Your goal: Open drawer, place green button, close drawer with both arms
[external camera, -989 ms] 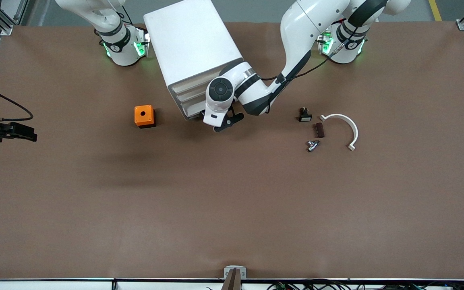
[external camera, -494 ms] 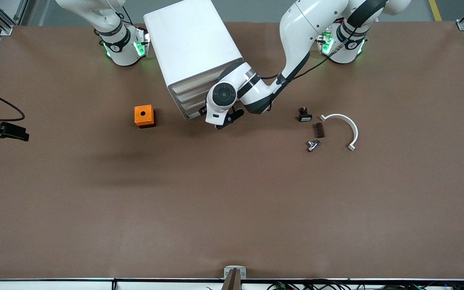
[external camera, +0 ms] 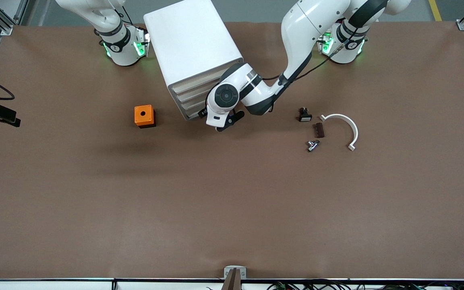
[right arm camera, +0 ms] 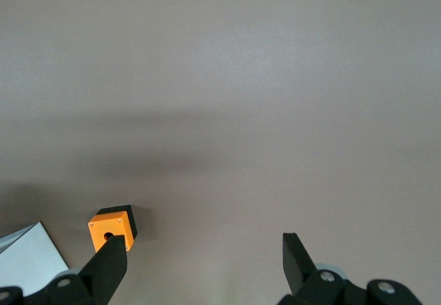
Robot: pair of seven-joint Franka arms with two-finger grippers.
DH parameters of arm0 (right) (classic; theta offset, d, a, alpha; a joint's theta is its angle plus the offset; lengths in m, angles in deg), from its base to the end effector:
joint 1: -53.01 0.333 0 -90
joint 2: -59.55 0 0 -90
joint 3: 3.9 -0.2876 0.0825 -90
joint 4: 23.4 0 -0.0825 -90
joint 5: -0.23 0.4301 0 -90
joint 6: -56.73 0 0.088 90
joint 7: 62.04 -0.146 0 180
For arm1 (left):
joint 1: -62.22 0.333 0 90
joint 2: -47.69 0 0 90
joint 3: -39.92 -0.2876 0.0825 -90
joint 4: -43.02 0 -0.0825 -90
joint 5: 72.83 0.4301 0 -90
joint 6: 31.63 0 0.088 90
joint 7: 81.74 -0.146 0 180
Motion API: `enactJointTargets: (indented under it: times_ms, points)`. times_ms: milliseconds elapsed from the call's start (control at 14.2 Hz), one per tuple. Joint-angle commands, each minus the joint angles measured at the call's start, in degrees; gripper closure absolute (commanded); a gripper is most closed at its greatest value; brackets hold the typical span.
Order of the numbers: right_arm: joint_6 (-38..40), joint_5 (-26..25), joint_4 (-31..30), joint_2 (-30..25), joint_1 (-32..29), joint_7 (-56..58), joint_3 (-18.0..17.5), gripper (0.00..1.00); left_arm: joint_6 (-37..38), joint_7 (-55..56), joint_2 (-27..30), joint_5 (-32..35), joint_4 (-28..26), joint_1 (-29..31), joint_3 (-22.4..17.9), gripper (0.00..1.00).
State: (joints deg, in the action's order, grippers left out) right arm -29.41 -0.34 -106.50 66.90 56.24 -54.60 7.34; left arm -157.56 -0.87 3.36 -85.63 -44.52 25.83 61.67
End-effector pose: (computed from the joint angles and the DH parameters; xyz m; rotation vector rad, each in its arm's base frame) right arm 0.6202 -0.0827 0.5361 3.1144 -0.0149 -0.1196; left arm 0.3850 -0.6084 0.1394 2.8284 0.9194 -0.6579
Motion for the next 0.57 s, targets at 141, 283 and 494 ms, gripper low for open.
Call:
enactJointTargets:
  times_ms: [141, 283, 494]
  points:
    - [-2.19, 0.14, -4.96, -3.83, -2.26, 0.12, -0.34, 0.0, 8.56, 0.25, 3.27, 3.82, 5.6, 7.46, -0.21, 0.01]
    - [-2.19, 0.14, -4.96, -3.92, -2.95, 0.12, -0.25, 0.0, 13.68, -0.27, 6.77, 7.5, 7.47, 11.32, -0.13, 0.01]
    - [-1.58, 0.14, -5.05, -4.01, -3.84, 0.21, -0.25, 0.0, 19.3, -4.82, 13.54, 9.71, 7.38, 16.51, -0.12, 0.01]
